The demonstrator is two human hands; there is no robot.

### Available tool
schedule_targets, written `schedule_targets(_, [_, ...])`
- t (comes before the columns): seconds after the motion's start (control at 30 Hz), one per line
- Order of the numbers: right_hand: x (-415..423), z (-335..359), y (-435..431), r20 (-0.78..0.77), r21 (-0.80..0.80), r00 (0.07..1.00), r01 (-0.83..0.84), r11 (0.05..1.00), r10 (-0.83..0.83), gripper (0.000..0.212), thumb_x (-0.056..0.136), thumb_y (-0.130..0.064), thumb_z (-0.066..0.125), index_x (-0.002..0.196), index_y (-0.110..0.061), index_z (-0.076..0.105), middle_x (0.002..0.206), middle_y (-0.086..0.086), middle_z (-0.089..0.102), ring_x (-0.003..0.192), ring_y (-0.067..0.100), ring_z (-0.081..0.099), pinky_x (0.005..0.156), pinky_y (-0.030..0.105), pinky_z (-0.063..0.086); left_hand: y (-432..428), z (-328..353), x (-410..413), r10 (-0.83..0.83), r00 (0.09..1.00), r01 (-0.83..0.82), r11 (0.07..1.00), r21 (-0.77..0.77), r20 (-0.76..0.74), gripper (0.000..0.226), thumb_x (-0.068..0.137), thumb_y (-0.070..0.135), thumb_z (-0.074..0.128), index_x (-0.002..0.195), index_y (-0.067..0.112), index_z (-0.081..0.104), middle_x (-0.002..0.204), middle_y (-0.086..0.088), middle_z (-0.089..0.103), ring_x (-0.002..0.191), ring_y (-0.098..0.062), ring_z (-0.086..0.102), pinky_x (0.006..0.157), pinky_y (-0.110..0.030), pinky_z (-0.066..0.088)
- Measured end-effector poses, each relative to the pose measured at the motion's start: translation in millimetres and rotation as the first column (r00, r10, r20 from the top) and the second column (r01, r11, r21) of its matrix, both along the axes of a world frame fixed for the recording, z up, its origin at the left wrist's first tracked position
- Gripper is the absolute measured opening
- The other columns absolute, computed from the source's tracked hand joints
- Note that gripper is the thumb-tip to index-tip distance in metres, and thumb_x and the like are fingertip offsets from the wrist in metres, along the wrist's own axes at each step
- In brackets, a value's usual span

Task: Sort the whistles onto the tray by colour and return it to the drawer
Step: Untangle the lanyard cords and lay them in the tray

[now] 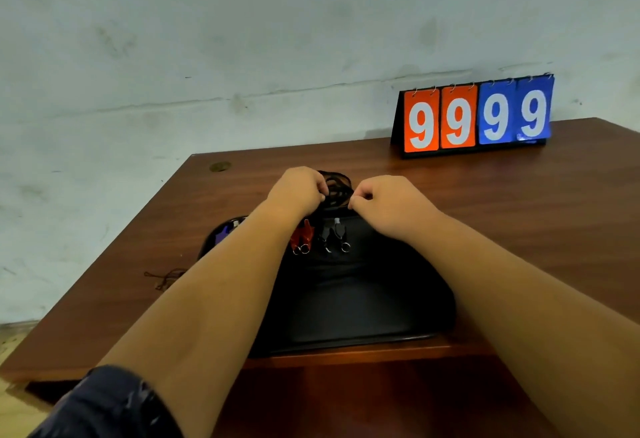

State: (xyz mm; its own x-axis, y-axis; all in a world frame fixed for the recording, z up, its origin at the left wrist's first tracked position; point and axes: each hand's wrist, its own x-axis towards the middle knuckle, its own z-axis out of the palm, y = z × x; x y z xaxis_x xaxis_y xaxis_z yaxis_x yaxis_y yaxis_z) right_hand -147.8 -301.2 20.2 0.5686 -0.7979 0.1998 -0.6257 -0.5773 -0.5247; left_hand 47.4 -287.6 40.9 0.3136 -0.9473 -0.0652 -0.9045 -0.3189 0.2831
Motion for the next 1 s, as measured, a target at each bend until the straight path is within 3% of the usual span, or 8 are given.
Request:
schedule_targets(0.1, [-3.9, 0.2, -3.2, 0.012, 0.027, 1.0, -0.003, 1.0, 0.002, 0.022, 0.106, -0.035, 0.058, 0.102, -0.028, 0.079, 0.096, -0.009, 0.074, 0.079, 0.009, 0.066, 0.07, 0.028, 0.054, -4.3, -2.2, 9.6, 0.058, 0.998, -0.061, 0.993, -0.103, -0.029, 0.022, 0.107, 0.021, 0.064, 0.121, 0.025, 0.081, 0.138, 0.0, 0.071, 0.121, -0.022, 0.069, 0.103, -0.031, 0.053])
schedule_targets(0.2, [-7.4, 2.1, -4.3, 0.038, 0.051, 0.999, 0.005, 0.999, -0.007, 0.023, 0.106, -0.034, 0.058, 0.101, -0.027, 0.08, 0.098, -0.008, 0.075, 0.085, 0.012, 0.068, 0.077, 0.033, 0.06, 0.9, -3.4, 22.4, 0.096, 0.994, -0.106, 0.97, -0.22, -0.059, 0.022, 0.105, 0.016, 0.064, 0.109, 0.024, 0.083, 0.126, -0.001, 0.076, 0.109, -0.019, 0.071, 0.093, -0.029, 0.055])
schedule_targets(0.43, [-6.8, 7.2, 2.0, 0.081, 0.066, 0.997, 0.014, 0.998, -0.019, 0.022, 0.104, -0.033, 0.059, 0.097, -0.03, 0.08, 0.098, -0.014, 0.074, 0.092, 0.01, 0.069, 0.088, 0.037, 0.061, 12.7, -10.7, 20.2, -0.085, 0.996, 0.086, 0.994, -0.073, 0.016, 0.033, 0.104, 0.014, 0.067, 0.129, 0.033, 0.077, 0.145, -0.001, 0.067, 0.129, -0.023, 0.063, 0.101, -0.03, 0.048])
schedule_targets(0.53, [-12.1, 9.4, 4.5, 0.085, 0.07, 0.996, 0.003, 0.998, -0.009, 0.023, 0.104, -0.033, 0.059, 0.098, -0.028, 0.08, 0.099, -0.012, 0.075, 0.093, 0.011, 0.07, 0.09, 0.037, 0.061, 9.6, -7.1, 14.7, -0.065, 0.996, 0.069, 0.996, -0.057, 0.065, 0.035, 0.105, 0.013, 0.064, 0.133, 0.032, 0.075, 0.146, -0.003, 0.066, 0.131, -0.025, 0.064, 0.113, -0.036, 0.049])
schedule_targets(0.63, [-18.3, 11.9, 4.4, 0.091, 0.073, 0.996, 0.004, 0.997, -0.01, 0.025, 0.105, -0.031, 0.058, 0.098, -0.022, 0.081, 0.101, -0.013, 0.075, 0.095, 0.012, 0.07, 0.09, 0.036, 0.061, 9.0, -4.2, 14.0, -0.022, 0.999, 0.023, 0.999, -0.025, 0.046, 0.033, 0.106, 0.012, 0.063, 0.133, 0.025, 0.075, 0.145, -0.002, 0.067, 0.129, -0.024, 0.064, 0.114, -0.035, 0.048])
schedule_targets(0.8, [-21.9, 15.0, 2.8, 0.123, 0.094, 0.992, 0.019, 0.995, -0.031, 0.023, 0.106, -0.031, 0.059, 0.1, -0.026, 0.08, 0.101, -0.015, 0.073, 0.087, 0.009, 0.068, 0.071, 0.025, 0.057, 15.3, -6.5, 18.6, 0.038, 0.999, -0.041, 0.994, -0.104, -0.025, 0.017, 0.098, 0.012, 0.076, 0.114, 0.018, 0.08, 0.13, -0.005, 0.073, 0.118, -0.024, 0.068, 0.107, -0.036, 0.053])
schedule_targets(0.9, [-22.4, 14.7, 3.9, 0.131, 0.112, 0.991, 0.008, 0.994, -0.023, 0.023, 0.106, -0.031, 0.058, 0.101, -0.026, 0.08, 0.104, -0.016, 0.072, 0.081, 0.008, 0.067, 0.064, 0.02, 0.048, 22.9, 2.7, 17.8, 0.036, 0.992, -0.063, 0.975, -0.215, -0.124, 0.015, 0.095, 0.009, 0.077, 0.105, 0.02, 0.075, 0.119, -0.005, 0.076, 0.11, -0.021, 0.071, 0.094, -0.032, 0.055])
schedule_targets(1.0, [-21.3, 16.2, 5.6, 0.144, 0.128, 0.989, 0.012, 0.992, -0.031, 0.022, 0.106, -0.031, 0.059, 0.101, -0.026, 0.08, 0.104, -0.013, 0.074, 0.089, 0.008, 0.068, 0.068, 0.02, 0.049, 29.8, 21.2, 16.3, 0.003, 0.986, -0.055, 0.95, -0.306, -0.167, 0.023, 0.099, 0.011, 0.074, 0.121, 0.018, 0.077, 0.118, -0.003, 0.077, 0.111, -0.019, 0.07, 0.094, -0.026, 0.049])
